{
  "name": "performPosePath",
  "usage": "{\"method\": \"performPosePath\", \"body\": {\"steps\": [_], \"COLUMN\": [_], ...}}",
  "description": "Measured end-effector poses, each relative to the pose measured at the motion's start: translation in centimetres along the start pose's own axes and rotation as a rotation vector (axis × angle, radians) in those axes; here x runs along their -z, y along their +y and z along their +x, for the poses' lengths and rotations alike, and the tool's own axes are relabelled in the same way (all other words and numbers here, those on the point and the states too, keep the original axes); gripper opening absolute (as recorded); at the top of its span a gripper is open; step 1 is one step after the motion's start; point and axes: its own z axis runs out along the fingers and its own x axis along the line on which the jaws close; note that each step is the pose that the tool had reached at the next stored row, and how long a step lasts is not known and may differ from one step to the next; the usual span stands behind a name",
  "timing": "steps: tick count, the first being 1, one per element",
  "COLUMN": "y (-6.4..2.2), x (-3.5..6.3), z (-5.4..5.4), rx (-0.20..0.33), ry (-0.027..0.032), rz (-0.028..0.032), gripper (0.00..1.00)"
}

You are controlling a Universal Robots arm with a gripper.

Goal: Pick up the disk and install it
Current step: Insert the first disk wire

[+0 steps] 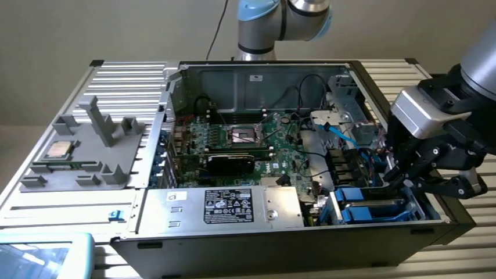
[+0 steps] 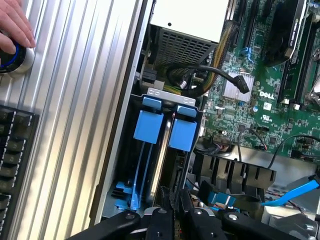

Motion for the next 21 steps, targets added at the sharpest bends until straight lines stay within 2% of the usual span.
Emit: {"method": "performPosePath", "body": {"steps": [1, 3, 7, 9, 16, 21], "y": [0.00, -0.01, 0.00, 0.11, 0.70, 0.70], "x": [0.03, 0.02, -0.03, -0.06, -0.11, -0.11], "z": [-0.2, -0.6, -1.3, -1.6, -2.2, -2.2], "rx": [0.000, -0.001, -0.002, -0.003, -0.003, -0.003], "ry": [0.0066, 0.0234, 0.0615, 0.0735, 0.0956, 0.0958], "rz": [-0.0014, -0.0051, -0.0132, -0.0158, -0.0206, -0.0207], "gripper": [0.16, 0.16, 0.16, 0.16, 0.16, 0.16]}}
